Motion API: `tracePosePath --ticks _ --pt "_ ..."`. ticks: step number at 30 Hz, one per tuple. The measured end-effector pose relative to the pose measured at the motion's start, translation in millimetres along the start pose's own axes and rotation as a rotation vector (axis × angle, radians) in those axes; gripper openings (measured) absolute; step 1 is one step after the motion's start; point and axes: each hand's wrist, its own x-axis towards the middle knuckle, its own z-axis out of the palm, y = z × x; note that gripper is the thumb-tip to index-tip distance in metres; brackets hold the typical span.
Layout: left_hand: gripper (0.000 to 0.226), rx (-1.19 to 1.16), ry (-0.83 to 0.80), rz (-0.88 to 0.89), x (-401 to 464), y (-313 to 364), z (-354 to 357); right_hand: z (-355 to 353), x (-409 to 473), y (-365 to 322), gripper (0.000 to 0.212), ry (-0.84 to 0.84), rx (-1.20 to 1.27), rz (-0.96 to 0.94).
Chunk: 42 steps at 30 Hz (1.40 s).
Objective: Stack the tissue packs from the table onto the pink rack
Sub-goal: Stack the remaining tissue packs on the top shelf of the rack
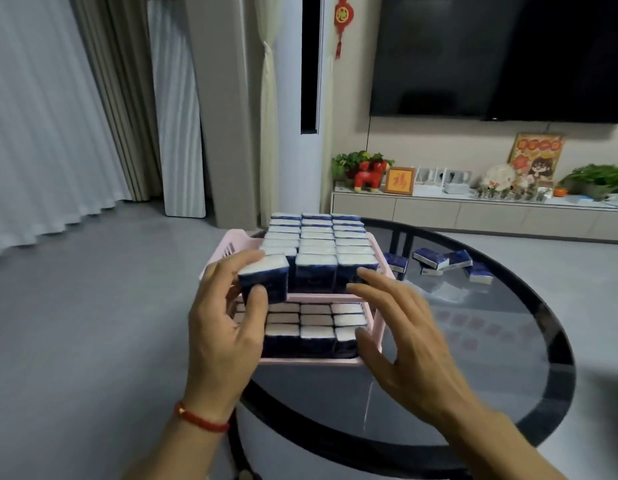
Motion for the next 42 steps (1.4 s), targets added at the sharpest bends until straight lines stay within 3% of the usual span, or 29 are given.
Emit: tracePosePath --ticks 6,14,18,23,27,30,35,42 --pt "0.04 0.161 0.005 0.111 18.0 -11.5 6.9 18.1 51.4 -20.4 0.063 -0.07 -0.266 -0.004" --pt "0.04 0.184 -0.111 -0.023 27.7 -35.9 16.7 22.8 60.2 -20.1 0.056 -0.103 -0.335 0.015" --pt "0.044 0.194 -0.157 -0.092 33.9 -30.7 12.9 24.4 62.8 -21.9 0.064 -0.184 -0.356 0.039" --pt "0.039 0.084 -0.292 -0.227 46.9 -20.7 2.2 12.9 67.1 -21.6 0.066 -0.223 -0.296 -0.002" --pt "0.04 -0.009 -0.378 -0.315 68.6 -13.0 2.0 -5.3 95.3 -11.4 0.062 -0.211 0.113 0.199" --pt "0.052 -0.051 -0.461 -0.428 104.8 -17.4 14.9 -13.1 130.6 13.7 0.056 -0.294 0.204 0.304" --pt "0.057 0.139 -0.698 -0.457 136.0 -33.2 38.6 -2.8 149.3 31.8 0.06 -0.572 0.124 0.356" --pt "0.045 0.387 -0.693 -0.39 145.5 -44.5 47.8 -0.9 154.7 29.8 0.055 -0.586 0.085 0.341"
